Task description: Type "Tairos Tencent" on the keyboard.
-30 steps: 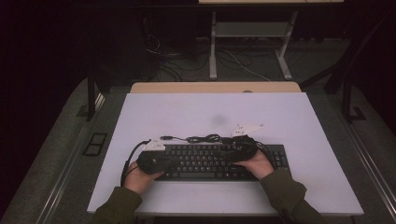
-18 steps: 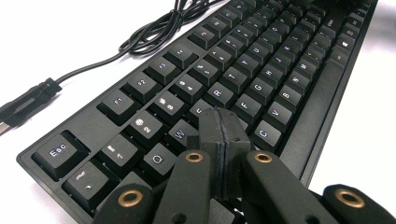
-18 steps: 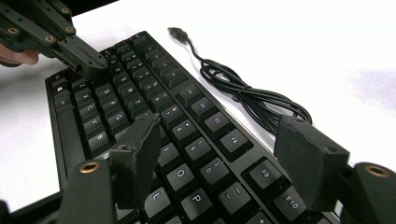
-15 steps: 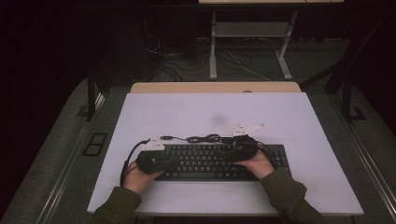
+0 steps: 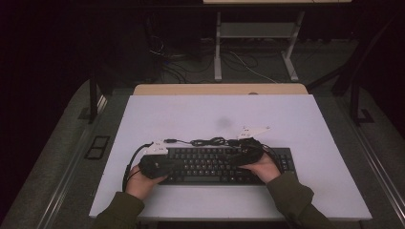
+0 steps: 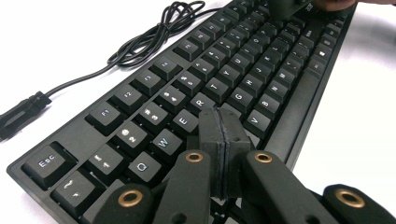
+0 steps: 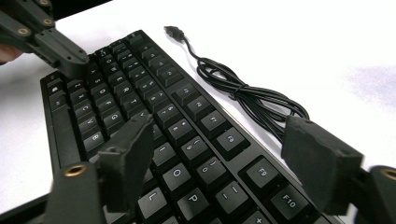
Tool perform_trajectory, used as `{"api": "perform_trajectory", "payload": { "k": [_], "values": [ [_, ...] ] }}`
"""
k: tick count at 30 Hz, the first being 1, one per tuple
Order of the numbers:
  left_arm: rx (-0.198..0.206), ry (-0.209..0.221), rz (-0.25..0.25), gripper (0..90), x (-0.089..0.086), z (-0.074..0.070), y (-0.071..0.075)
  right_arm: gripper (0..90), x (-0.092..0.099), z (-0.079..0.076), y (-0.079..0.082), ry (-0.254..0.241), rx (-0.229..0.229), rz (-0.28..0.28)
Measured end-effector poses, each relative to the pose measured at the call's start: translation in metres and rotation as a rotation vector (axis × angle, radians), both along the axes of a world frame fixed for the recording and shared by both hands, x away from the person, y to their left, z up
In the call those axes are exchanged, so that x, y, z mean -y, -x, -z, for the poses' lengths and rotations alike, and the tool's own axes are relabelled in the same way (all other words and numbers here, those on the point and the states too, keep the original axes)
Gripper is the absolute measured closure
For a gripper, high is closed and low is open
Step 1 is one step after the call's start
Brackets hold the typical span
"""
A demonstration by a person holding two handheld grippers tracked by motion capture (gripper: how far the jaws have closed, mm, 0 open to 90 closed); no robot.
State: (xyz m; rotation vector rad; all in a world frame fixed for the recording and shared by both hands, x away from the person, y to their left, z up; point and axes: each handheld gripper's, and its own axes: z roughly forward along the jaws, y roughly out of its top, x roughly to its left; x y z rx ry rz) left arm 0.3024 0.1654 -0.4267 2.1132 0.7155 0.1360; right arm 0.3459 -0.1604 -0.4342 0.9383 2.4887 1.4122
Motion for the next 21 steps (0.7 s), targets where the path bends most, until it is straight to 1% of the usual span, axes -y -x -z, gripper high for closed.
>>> {"api": "perform_trajectory", "payload": {
  "k": [3,7,15,18,21],
  "values": [
    [0.000,0.006,0.008,89.3,0.001,-0.001,0.001,19.7,0.000,0.000,0.000,0.003,-0.002,0.009],
    [-0.004,0.013,0.023,89.3,0.006,-0.001,0.003,19.4,0.000,0.001,-0.001,0.008,-0.004,0.009],
    [-0.003,0.006,0.070,89.4,0.016,-0.001,0.007,19.4,0.000,0.001,-0.001,0.008,-0.002,0.009],
    [-0.010,0.010,0.076,89.3,0.020,-0.001,0.009,19.4,0.001,0.001,-0.001,0.010,-0.002,0.010],
    [-0.013,0.005,0.093,89.3,0.023,0.000,0.009,19.4,0.001,0.001,-0.001,0.010,-0.003,0.011]
  ]
}}
